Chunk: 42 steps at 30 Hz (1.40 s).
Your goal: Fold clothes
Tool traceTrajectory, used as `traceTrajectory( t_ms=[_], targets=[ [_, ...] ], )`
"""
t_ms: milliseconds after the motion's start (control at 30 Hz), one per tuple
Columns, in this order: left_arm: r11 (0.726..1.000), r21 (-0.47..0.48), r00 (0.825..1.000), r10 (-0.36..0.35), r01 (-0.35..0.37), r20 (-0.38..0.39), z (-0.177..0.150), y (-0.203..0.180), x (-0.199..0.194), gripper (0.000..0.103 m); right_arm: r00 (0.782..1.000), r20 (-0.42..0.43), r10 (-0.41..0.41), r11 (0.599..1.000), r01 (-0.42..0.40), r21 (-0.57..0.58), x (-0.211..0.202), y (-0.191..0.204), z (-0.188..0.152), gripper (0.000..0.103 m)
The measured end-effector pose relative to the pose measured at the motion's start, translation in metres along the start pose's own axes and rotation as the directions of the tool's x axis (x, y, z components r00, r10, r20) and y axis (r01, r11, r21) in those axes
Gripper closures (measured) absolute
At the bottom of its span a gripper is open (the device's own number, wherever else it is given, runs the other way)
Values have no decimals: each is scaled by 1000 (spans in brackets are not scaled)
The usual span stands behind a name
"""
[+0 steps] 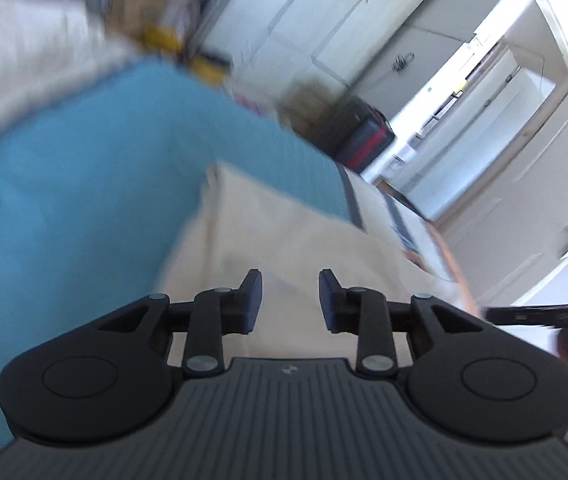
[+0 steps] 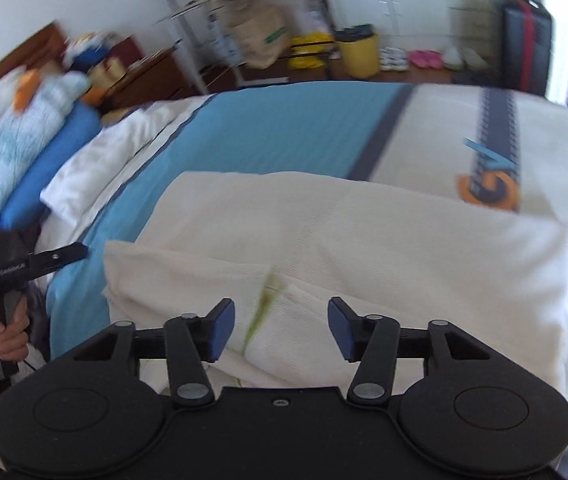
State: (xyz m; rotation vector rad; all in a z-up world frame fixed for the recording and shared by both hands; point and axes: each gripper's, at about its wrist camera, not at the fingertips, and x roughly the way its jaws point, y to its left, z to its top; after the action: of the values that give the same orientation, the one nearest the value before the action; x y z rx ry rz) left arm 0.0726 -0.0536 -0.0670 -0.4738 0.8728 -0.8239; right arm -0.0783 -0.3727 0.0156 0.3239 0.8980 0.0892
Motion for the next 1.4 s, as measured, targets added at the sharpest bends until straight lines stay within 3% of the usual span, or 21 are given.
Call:
traceTrajectory(
  t_ms=[67,167,267,333,367,467,500,667,733,833,967,1000,1067,1100,1167,1267,1300,1400],
  targets=[
    [989,-145,998,34,-42,-61,-7,23,18,74,1000,-11,4,1000,-4,6,19,2,6,42],
    [984,-148,995,88,-96,-54,-6,28,29,74,999,32,-9,1000,8,18,47,-3,10,42],
    [984,-163,998,62,-65,-20,-3,26,33,72,995,82,-56,998,60,-37,70,-9,8,41],
    [984,-173,998,44,-49,-33,-6,24,39,69,998,46,-50,998,52,-46,80,-16,5,41],
    [983,-178,999,34,-41,-40,-7,23,42,69,1000,23,8,1000,-8,11,82,-23,3,41],
    [992,-120,996,42,-51,-73,-11,13,49,69,977,-23,211,961,-203,188,84,-38,-6,41],
    [993,-104,997,42,-49,-71,-11,10,49,69,967,-41,250,951,-238,197,83,-36,-10,41],
    [998,-12,997,67,-67,-29,-14,-5,40,65,969,-124,214,976,-209,57,70,0,-32,42],
    [993,52,995,103,-103,2,-16,-15,35,65,985,-92,145,989,-147,-16,60,14,-35,42],
    [961,205,982,177,-187,63,-16,-34,31,62,997,8,79,992,-78,-99,43,20,-28,41],
    [894,393,976,206,-218,73,-6,-60,45,50,998,58,3,986,7,-164,49,9,-3,38],
    [859,463,974,219,-217,50,-6,-68,55,43,999,49,-18,983,26,-181,54,4,3,38],
    [775,598,968,251,-206,7,-6,-85,75,41,999,-32,-6,989,1,-150,66,-20,8,38],
    [754,634,971,239,-170,-23,-8,-89,83,40,997,-72,2,991,-12,-132,71,-33,11,38],
    [749,657,976,196,-84,-98,-11,-91,98,36,989,-143,42,997,-52,-62,81,-58,14,38],
    [801,599,971,151,-10,-187,-16,-79,118,29,977,-129,173,981,-159,112,86,-89,11,38],
    [826,564,969,152,-16,-195,-17,-72,123,26,970,-114,215,966,-194,170,87,-98,10,37],
    [879,475,980,121,-33,-155,-21,-60,123,24,950,-75,304,916,-270,295,94,-114,7,34]
  ],
)
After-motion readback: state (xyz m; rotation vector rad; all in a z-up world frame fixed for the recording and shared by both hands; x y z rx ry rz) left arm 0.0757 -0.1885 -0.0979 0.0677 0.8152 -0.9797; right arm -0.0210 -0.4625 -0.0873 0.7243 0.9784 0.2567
